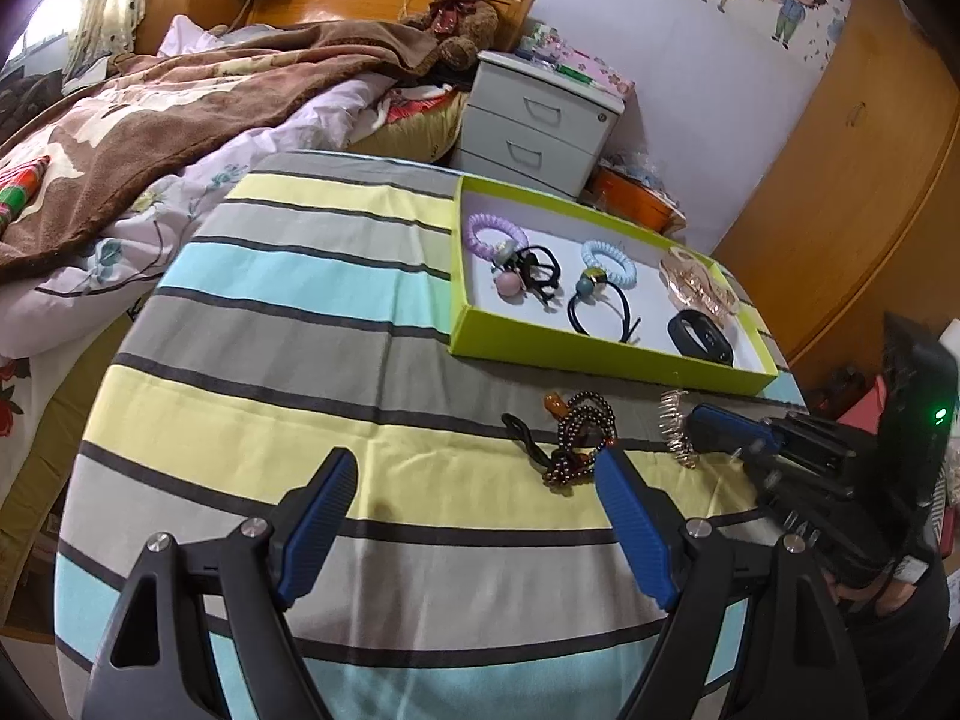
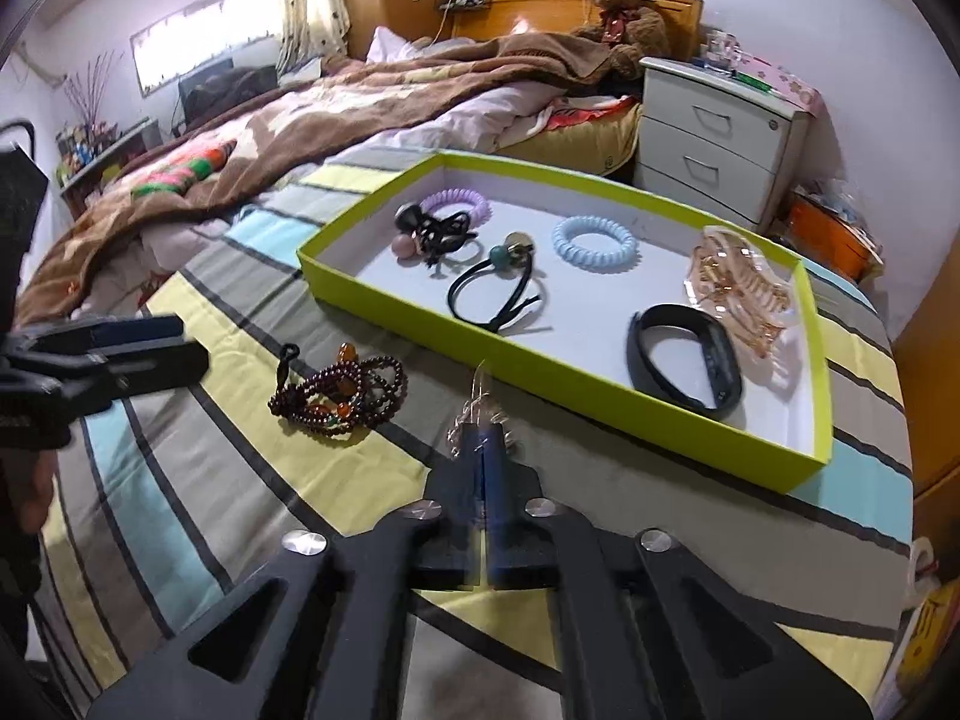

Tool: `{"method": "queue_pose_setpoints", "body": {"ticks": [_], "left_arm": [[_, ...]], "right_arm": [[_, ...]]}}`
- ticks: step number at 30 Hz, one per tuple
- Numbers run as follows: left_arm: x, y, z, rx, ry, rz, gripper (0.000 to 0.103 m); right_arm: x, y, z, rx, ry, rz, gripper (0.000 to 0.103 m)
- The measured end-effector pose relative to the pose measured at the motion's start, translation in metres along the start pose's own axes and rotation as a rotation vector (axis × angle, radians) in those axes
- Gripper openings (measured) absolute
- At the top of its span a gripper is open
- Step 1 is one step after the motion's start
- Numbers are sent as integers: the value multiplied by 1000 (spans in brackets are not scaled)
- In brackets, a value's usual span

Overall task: Organize jewelry
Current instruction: 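Lower the right tool onto the gold ornate hair clip and grasp it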

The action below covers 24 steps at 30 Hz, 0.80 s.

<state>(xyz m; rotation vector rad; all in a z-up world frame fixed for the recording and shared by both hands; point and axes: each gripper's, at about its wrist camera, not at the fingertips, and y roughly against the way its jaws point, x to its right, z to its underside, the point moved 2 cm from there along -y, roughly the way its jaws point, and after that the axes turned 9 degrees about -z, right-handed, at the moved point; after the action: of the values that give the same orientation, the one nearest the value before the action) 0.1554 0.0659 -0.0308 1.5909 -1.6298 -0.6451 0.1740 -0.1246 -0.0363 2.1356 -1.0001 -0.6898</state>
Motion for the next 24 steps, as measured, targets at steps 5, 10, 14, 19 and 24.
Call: {"method": "queue_pose_setpoints", "body": {"ticks": [5, 10, 14, 19, 24], "left_arm": [[11, -12, 0, -29, -21, 4, 83], [18, -16, 2, -36, -37, 9, 83], [19, -12, 2, -25, -37, 7, 83], [19, -11, -1, -19, -40, 1, 83], [18, -13, -2, -28, -39, -5, 83]], "right_arm": [[9, 8, 3, 10, -24, -3, 0], [15, 4, 2, 5, -47, -51, 15], [13, -7, -2, -12, -38, -96, 42], [3, -27, -2, -73, 33, -18, 43], [-4, -30, -1, -83, 71, 19, 26]]}}
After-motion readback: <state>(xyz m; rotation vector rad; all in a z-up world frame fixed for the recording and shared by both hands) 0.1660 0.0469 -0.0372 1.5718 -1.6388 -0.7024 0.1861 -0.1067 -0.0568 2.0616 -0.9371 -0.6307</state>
